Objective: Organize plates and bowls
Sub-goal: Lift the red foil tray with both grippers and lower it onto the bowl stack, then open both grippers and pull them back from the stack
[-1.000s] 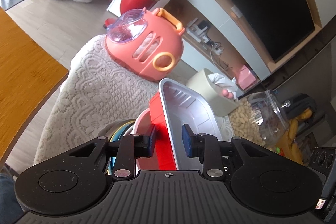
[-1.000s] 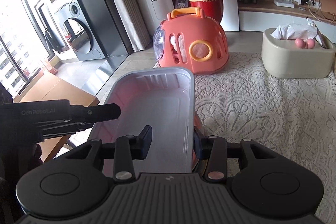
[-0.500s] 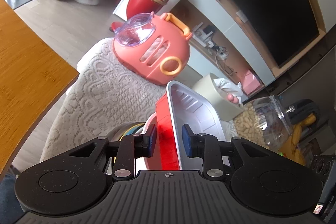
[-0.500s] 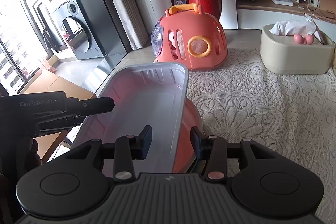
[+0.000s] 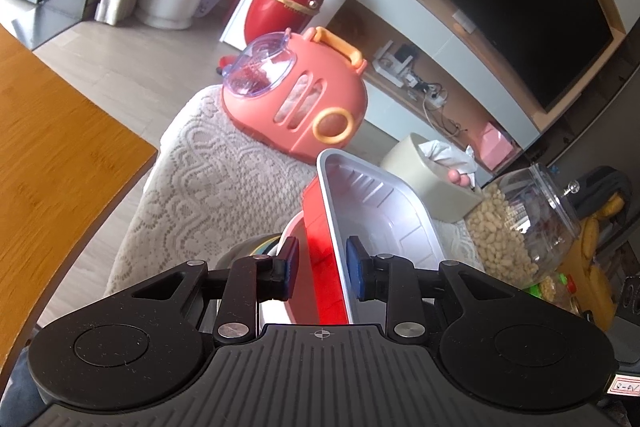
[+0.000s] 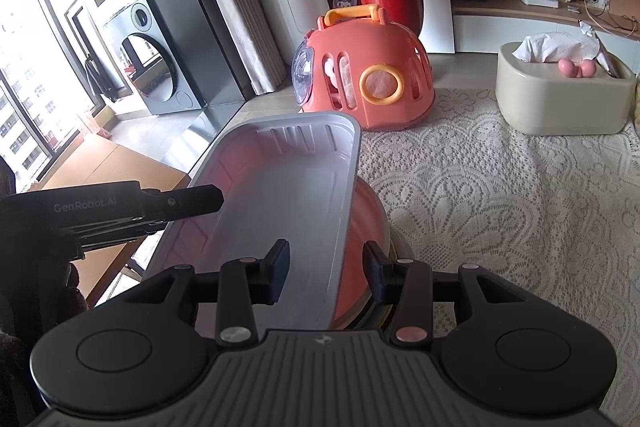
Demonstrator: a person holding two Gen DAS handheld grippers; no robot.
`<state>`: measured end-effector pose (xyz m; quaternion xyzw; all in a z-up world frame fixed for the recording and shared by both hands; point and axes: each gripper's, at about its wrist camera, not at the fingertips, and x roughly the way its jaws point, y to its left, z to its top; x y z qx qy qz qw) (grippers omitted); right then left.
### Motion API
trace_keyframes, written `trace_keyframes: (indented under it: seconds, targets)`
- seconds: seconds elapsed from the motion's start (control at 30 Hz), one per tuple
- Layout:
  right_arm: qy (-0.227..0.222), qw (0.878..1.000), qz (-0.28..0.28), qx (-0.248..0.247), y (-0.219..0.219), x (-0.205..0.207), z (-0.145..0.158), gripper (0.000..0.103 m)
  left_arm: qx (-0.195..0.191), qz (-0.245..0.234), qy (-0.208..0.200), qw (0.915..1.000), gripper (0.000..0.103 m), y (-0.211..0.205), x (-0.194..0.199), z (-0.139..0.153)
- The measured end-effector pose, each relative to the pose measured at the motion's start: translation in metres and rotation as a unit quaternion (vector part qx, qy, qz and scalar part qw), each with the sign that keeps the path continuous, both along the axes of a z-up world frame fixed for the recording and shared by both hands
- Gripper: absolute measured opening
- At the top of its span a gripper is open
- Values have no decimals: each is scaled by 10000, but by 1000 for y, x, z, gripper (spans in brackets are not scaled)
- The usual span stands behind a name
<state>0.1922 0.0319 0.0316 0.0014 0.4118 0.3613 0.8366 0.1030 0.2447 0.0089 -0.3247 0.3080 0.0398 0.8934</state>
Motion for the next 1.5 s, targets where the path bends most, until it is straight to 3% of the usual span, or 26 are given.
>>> trace_keyframes:
  seconds: [0.47,0.73,0.83,0.97,1.07,1.13,1.17,1.27,1.5]
  targets:
    - [-146,9999,24,45,-1,-14,10,41,-211,-27,-177,9996,29,2,-20,9]
    - [-313,9995,-80,26,0,-15,9,41,-144,0,-66,9999,29,-6,-21,9]
    - [-588,9979,-255,22,-10,-20,12,41,155,209,-212,9994,29,-8,-35,16]
    - [-832,9955,-426,139,-27,-33,17,43,973,601,-443,9925,30,-34,-64,28]
    - [-1259,9898,-648,179,-42,-56,19,57,1598,430,-322,9857,29,-67,-82,28]
    - [-1427,9864,-746,328,-55,-73,19,75,2003,291,-216,9791,25,-90,-93,26]
    - [-1447,9854,-795,418,-63,-81,17,79,2152,189,-144,9763,21,-102,-98,24]
    - [-1246,9892,-704,331,-77,-102,7,83,2153,-178,-9,9764,19,-129,-116,16]
    - [-505,9949,-870,-60,-101,-134,-24,83,2153,-344,395,9752,18,-156,-128,7]
